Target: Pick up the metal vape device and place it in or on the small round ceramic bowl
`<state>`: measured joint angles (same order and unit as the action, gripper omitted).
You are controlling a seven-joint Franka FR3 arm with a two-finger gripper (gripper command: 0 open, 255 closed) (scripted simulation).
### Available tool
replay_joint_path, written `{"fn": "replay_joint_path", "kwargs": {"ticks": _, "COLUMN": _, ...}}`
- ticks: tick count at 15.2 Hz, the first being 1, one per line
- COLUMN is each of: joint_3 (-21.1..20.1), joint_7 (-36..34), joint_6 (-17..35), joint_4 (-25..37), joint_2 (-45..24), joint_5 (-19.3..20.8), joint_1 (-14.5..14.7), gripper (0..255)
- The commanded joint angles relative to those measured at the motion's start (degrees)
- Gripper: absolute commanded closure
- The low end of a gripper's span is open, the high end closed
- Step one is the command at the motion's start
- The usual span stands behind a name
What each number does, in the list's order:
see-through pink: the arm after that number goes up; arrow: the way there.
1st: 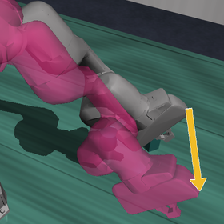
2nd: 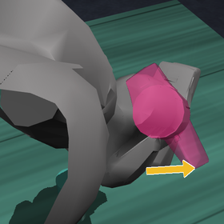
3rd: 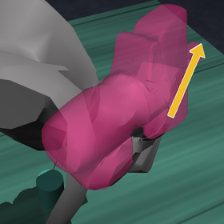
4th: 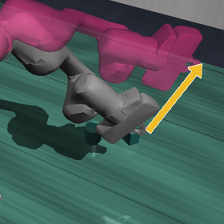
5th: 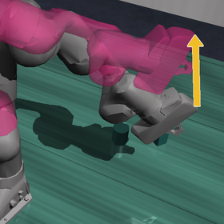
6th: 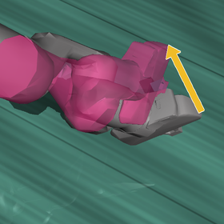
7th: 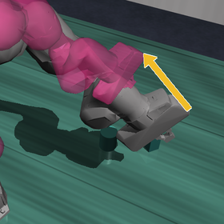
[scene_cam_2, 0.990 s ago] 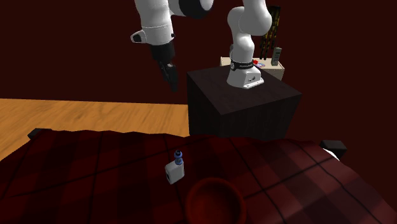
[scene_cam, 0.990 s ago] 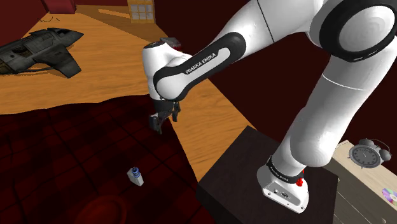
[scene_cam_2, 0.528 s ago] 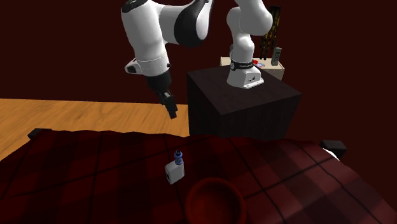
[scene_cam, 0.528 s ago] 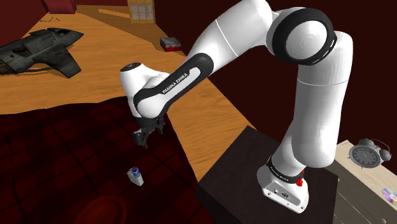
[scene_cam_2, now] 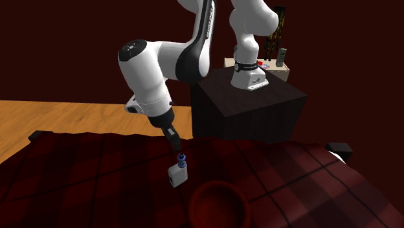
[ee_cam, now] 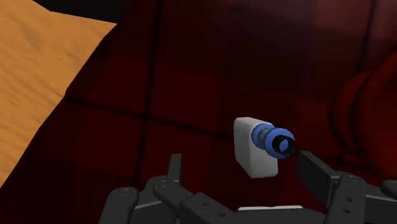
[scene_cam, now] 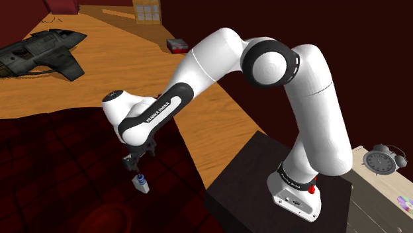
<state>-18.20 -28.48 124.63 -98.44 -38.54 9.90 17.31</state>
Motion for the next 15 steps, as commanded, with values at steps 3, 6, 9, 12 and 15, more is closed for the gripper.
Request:
{"fn": "replay_joint_path", "kwargs": {"ticks": 3, "joint_3": 0.7, "joint_7": -0.2, "joint_6": -2.0, "joint_4": 10.1, "joint_2": -9.5, "joint_5": 1.5, "joint_1": 3.4, "gripper": 0}}
{"fn": "replay_joint_path", "kwargs": {"ticks": 6, "joint_3": 1.1, "joint_7": -0.1, "joint_6": -3.1, "joint_4": 15.8, "joint_2": -14.8, "joint_5": 2.1, "joint_1": 5.3, "gripper": 0}}
{"fn": "replay_joint_path", "kwargs": {"ticks": 9, "joint_3": 1.4, "joint_7": -0.2, "joint_6": -1.5, "joint_4": 15.4, "joint_2": -16.0, "joint_5": 2.4, "joint_1": 5.4, "gripper": 0}}
{"fn": "replay_joint_path", "kwargs": {"ticks": 12, "joint_3": 1.7, "joint_7": -0.4, "joint_6": 0.0, "joint_4": 15.1, "joint_2": -17.2, "joint_5": 2.7, "joint_1": 5.6, "gripper": 0}}
{"fn": "replay_joint_path", "kwargs": {"ticks": 15, "joint_3": 1.8, "joint_7": -0.4, "joint_6": 0.3, "joint_4": 15.1, "joint_2": -17.5, "joint_5": 2.8, "joint_1": 5.7, "gripper": 0}}
